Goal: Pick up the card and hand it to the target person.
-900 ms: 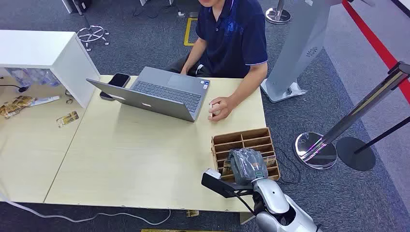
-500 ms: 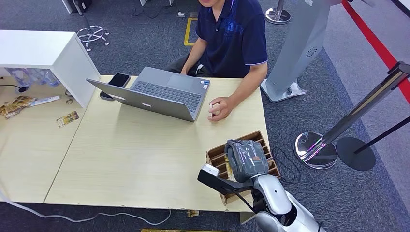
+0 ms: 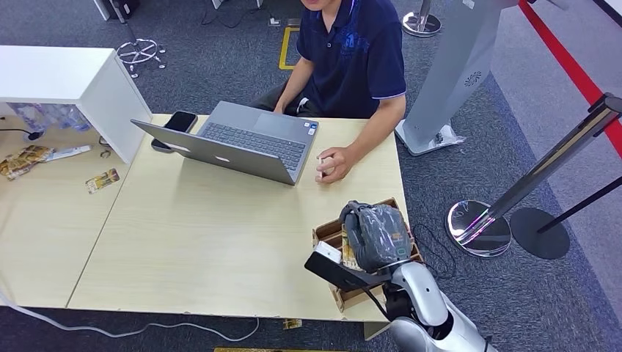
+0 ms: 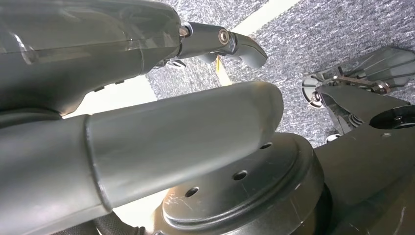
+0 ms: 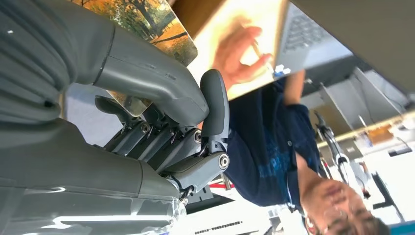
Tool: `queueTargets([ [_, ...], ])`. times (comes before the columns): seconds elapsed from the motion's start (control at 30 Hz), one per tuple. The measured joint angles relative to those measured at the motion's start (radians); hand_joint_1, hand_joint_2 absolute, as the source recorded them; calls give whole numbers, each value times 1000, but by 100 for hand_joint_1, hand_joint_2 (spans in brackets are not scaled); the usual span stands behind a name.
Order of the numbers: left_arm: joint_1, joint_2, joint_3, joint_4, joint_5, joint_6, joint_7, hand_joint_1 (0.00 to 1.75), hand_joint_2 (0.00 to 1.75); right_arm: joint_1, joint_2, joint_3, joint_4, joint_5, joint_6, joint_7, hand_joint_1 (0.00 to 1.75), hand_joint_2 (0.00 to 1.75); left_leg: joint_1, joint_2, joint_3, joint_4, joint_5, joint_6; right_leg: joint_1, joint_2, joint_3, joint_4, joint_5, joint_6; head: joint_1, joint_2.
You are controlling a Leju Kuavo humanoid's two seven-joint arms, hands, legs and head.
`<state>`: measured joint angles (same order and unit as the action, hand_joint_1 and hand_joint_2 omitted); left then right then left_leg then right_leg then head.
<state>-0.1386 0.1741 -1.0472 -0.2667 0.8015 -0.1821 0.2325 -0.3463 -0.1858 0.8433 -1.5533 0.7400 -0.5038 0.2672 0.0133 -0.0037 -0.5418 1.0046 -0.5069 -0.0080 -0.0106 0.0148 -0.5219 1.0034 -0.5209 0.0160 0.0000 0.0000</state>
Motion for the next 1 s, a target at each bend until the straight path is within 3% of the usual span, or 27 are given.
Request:
queueTargets([
  [0.27,-8,-3,-4,0,-8,-2,9,0,0,-30,21,-5,31,-26,-28,-24,175,175,0,-1,0,0,0,0,0,-1,1,-1,0,0,0,0],
  [0.6,-49,-14,-34,1,-46,-19,39,0,0,-164,96,-7,113,-84,-82,-87,175,175,0,0,0,0,1,0,0,0,0,0,0,0,0,0],
  [0.8,-87,-32,-63,7,-79,-34,67,0,0,-271,207,-49,224,-68,-186,-153,175,175,0,1,-1,1,0,0,0,1,-2,2,0,0,0,0],
  [1.0,-111,-50,-83,13,-100,-40,84,0,0,-233,379,-332,313,105,-194,-320,175,175,0,-1,-1,0,1,0,0,-1,0,1,0,0,0,0],
])
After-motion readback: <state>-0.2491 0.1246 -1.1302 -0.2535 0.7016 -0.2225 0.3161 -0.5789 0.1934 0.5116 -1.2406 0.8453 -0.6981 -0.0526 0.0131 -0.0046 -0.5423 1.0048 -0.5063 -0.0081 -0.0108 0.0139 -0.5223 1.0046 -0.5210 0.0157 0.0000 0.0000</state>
